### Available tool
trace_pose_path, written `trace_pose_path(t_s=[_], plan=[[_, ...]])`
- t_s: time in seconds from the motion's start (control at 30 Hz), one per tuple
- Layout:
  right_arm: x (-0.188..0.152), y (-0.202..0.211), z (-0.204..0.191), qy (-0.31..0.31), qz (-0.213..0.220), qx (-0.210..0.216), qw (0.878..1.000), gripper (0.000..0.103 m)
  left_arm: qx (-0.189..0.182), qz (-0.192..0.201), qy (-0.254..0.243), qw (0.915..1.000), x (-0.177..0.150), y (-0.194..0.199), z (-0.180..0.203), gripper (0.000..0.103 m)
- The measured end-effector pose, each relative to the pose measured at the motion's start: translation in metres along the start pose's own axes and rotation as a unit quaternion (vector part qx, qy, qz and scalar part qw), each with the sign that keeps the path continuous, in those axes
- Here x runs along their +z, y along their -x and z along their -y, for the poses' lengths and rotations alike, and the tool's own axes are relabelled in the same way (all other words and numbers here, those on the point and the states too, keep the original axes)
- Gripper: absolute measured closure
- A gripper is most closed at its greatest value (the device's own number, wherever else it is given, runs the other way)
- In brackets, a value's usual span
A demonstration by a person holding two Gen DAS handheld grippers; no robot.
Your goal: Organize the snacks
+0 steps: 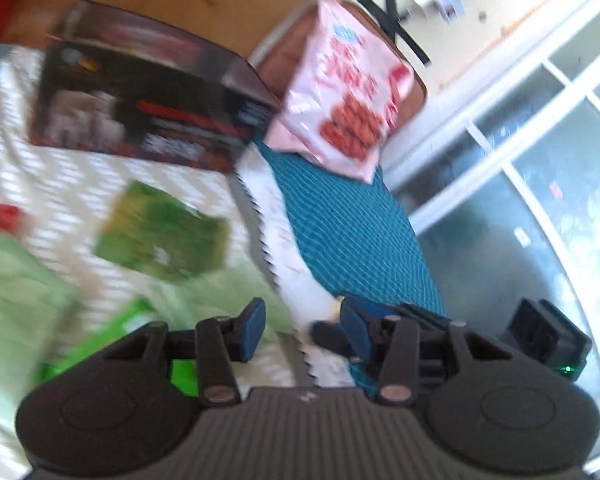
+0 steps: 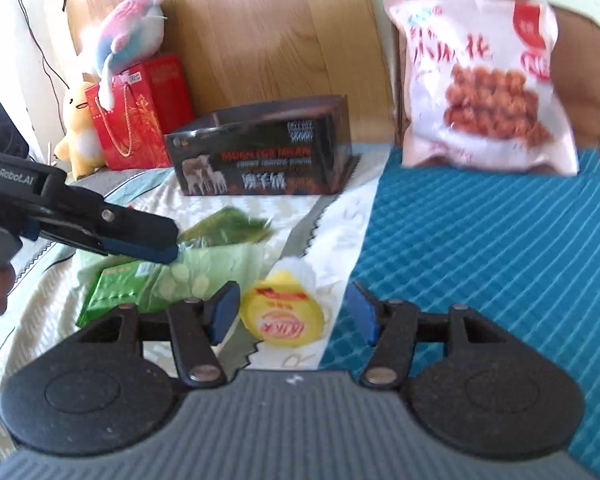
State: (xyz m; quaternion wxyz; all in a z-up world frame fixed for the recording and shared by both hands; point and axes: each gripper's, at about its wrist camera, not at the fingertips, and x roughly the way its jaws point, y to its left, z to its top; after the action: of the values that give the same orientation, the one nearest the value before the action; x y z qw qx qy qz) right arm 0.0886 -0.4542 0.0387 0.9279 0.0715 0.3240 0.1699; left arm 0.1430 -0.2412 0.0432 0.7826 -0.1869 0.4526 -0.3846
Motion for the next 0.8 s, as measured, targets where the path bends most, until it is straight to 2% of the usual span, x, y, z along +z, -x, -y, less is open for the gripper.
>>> trace_pose_path(t_s=[0.13,0.27,0.33,0.37,0.47,0.6,0.8], plan=[[-0.005,-0.007,-0.009,0.014,-0.006,0.014,1.000,0.042,-0.005,-0.013,-0.008,0.9999,-0.007,-0.019,0.017,0.060],[-0.016,-0.004,-0.023,0.054,-0.010,0.004,0.998,0.042,0.017,-0.021,-0.002,0.9996,-0.010,-0.034,0.019,0.060],[-0.016,-0.008,-0.020,0.064,-0.010,-0.002,0.998,0.048,0.020,-0.018,0.002,0.9996,-0.011,-0.038,0.020,0.060],[-0.018,-0.006,-0.019,0.068,-0.006,-0.008,0.998,0.061,0.022,-0.020,-0.001,0.9996,-0.010,-0.040,0.022,0.060],[-0.014,-0.001,-0.010,0.056,0.004,-0.007,0.998,0.071,0.028,-0.018,-0.012,0.9994,-0.004,-0.037,0.027,0.060],[0.010,0.011,-0.014,0.077,0.037,-0.017,0.996,0.072,0.005,0.013,-0.016,0.9998,0.017,-0.021,0.036,0.060],[0.092,0.002,-0.039,0.143,0.102,-0.032,0.984,0.072,0.003,0.097,-0.036,0.9947,0.099,0.025,0.043,0.060]])
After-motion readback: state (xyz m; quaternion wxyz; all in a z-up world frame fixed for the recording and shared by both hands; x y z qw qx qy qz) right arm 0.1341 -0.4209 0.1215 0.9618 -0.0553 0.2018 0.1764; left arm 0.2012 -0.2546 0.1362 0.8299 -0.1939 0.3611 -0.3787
